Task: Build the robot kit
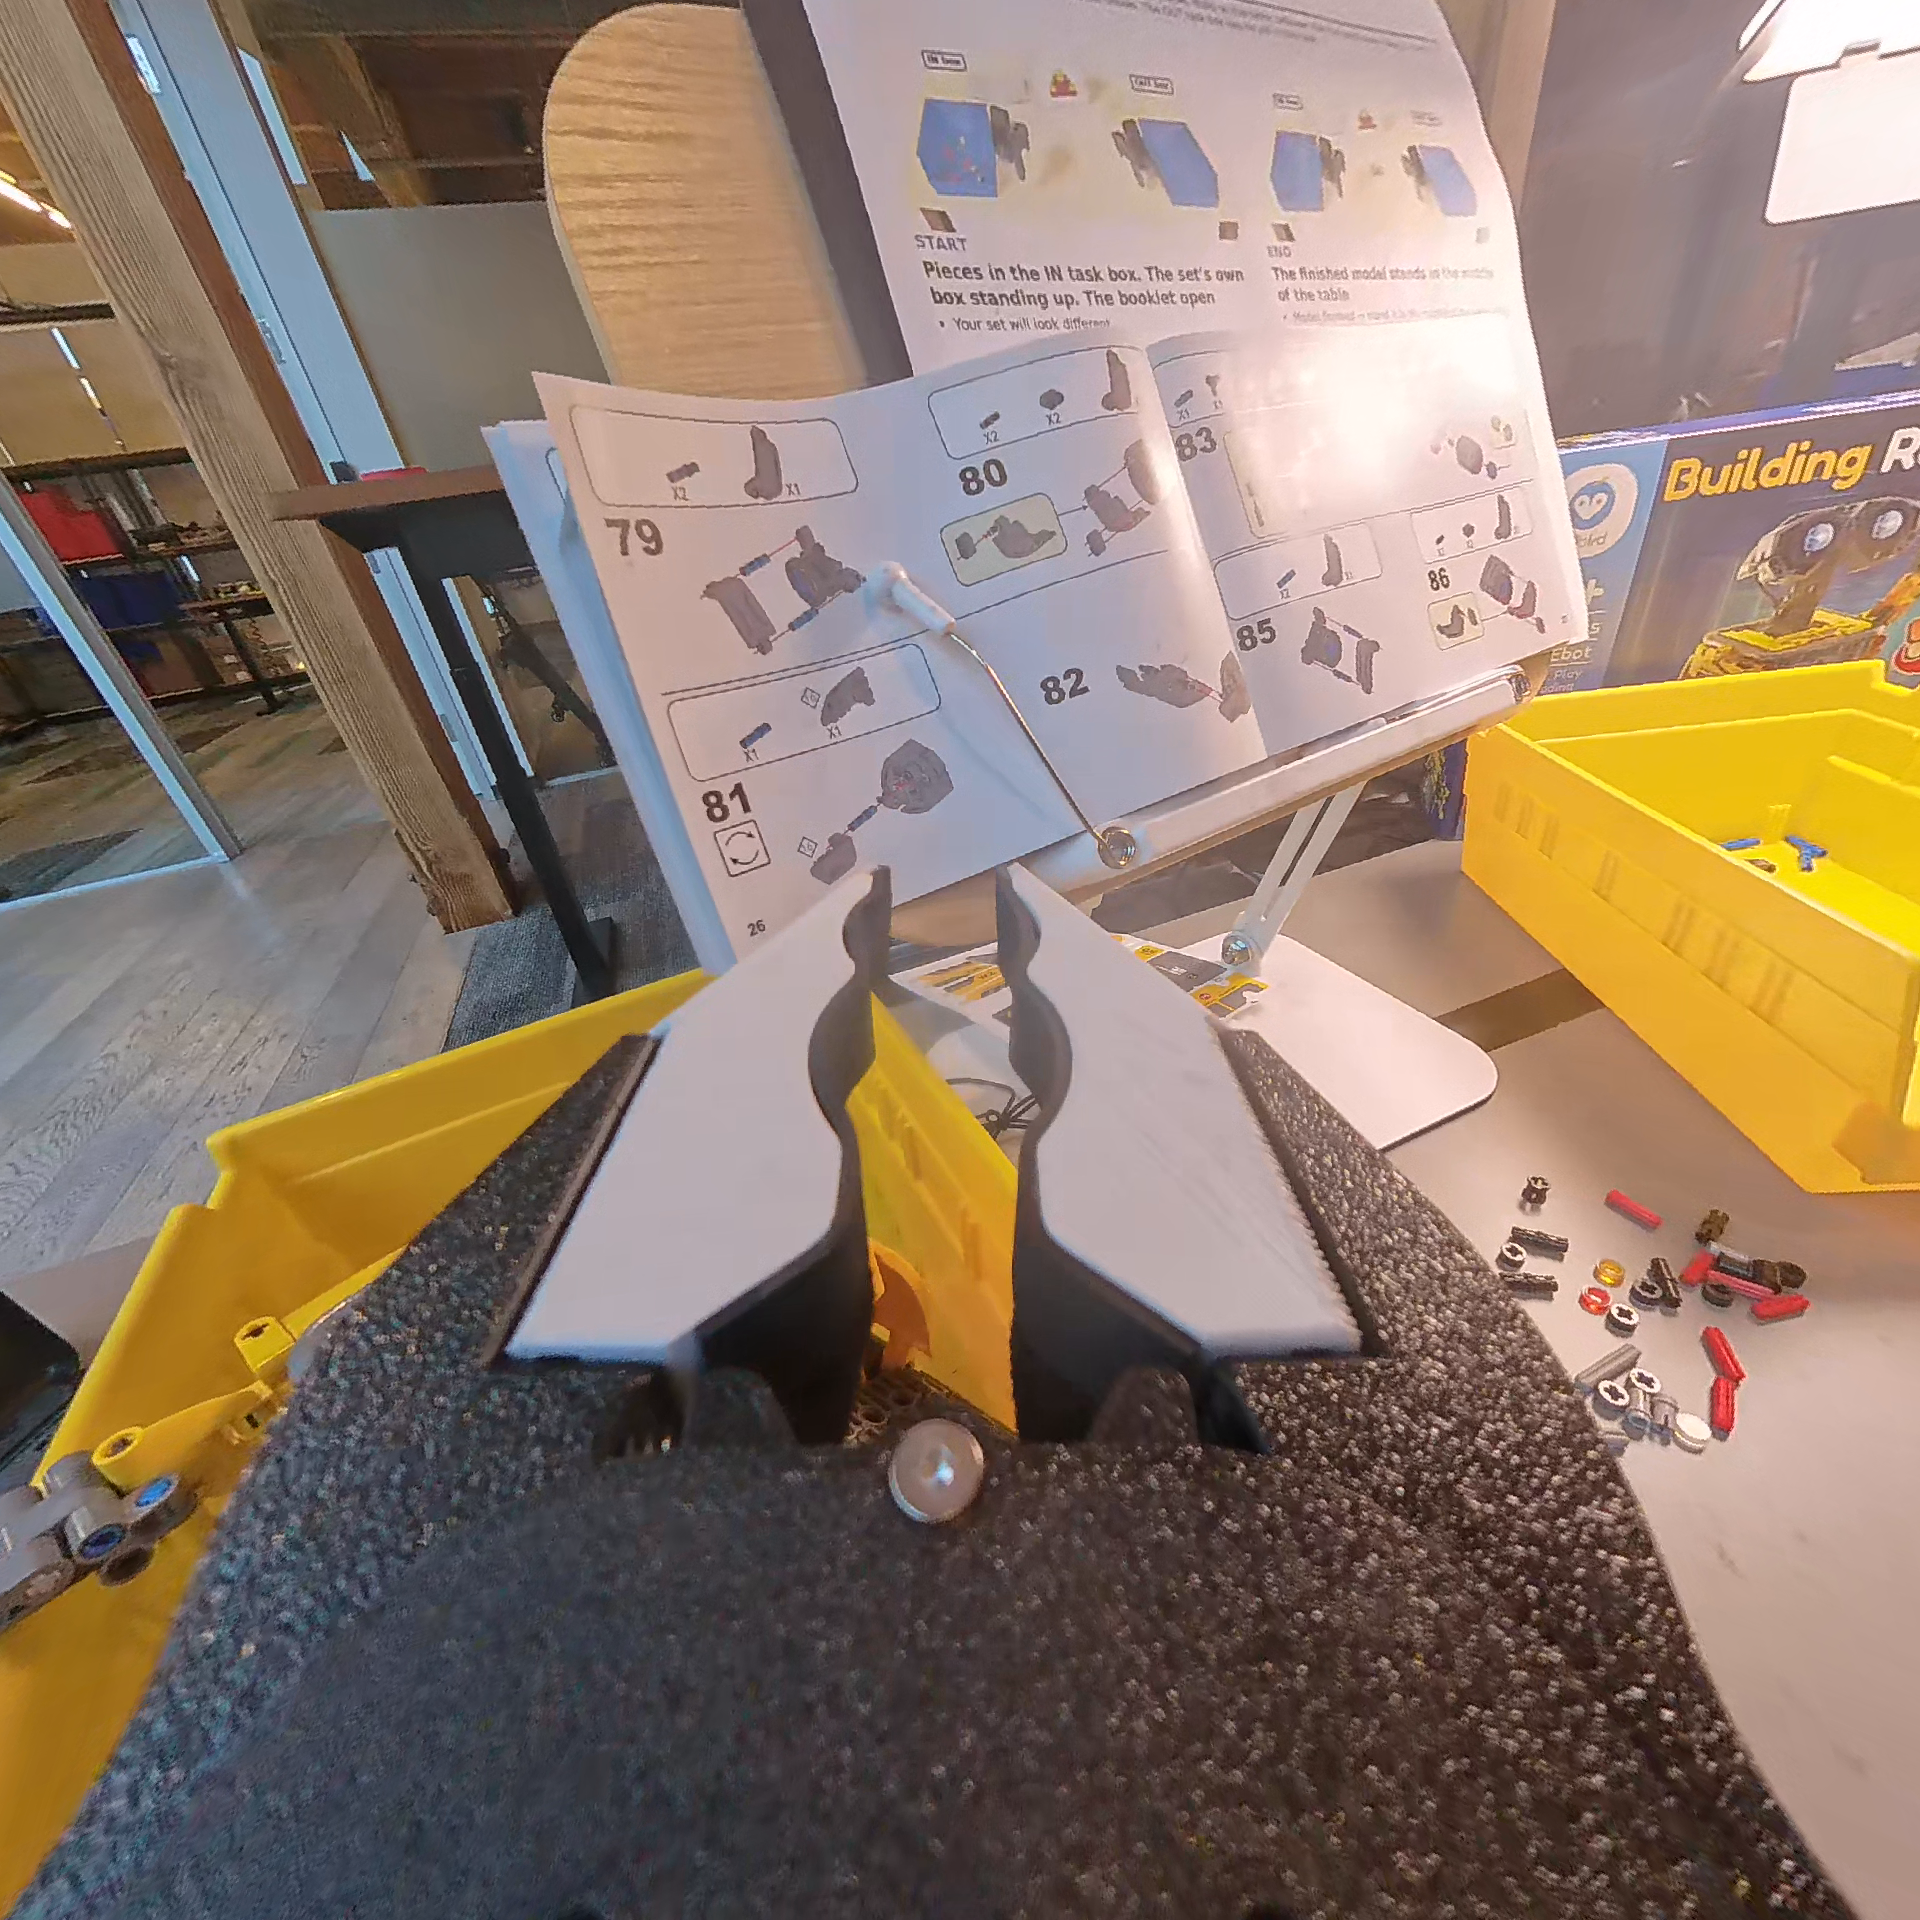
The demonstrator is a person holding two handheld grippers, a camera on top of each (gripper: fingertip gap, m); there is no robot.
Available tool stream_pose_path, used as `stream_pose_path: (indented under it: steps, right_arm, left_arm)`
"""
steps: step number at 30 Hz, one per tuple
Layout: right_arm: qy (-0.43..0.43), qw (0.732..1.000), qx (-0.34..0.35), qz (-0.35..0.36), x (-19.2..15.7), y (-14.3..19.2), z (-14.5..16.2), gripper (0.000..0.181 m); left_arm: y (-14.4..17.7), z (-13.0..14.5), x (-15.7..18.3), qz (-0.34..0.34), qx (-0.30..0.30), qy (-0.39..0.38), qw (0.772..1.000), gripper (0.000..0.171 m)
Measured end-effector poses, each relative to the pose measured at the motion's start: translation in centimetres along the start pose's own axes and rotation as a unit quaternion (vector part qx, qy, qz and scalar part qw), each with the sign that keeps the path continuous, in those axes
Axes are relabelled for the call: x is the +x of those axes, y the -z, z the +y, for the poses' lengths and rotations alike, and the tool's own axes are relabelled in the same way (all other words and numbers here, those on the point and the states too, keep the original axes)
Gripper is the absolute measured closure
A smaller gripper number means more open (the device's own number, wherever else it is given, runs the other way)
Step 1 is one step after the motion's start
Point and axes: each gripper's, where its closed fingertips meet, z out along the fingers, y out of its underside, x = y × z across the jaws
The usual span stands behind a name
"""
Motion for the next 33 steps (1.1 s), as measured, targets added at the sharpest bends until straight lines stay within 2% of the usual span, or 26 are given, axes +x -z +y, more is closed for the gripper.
stream_pose_path:
  steps: [33]
  right_arm:
    - [-0.006,1.000,-0.001,-0.001,0.04,-0.04,0.05,0.159]
  left_arm:
    - [-0.08,0.94,-0.64,-0.006,-0.011,-0.002,1.000,0.149]
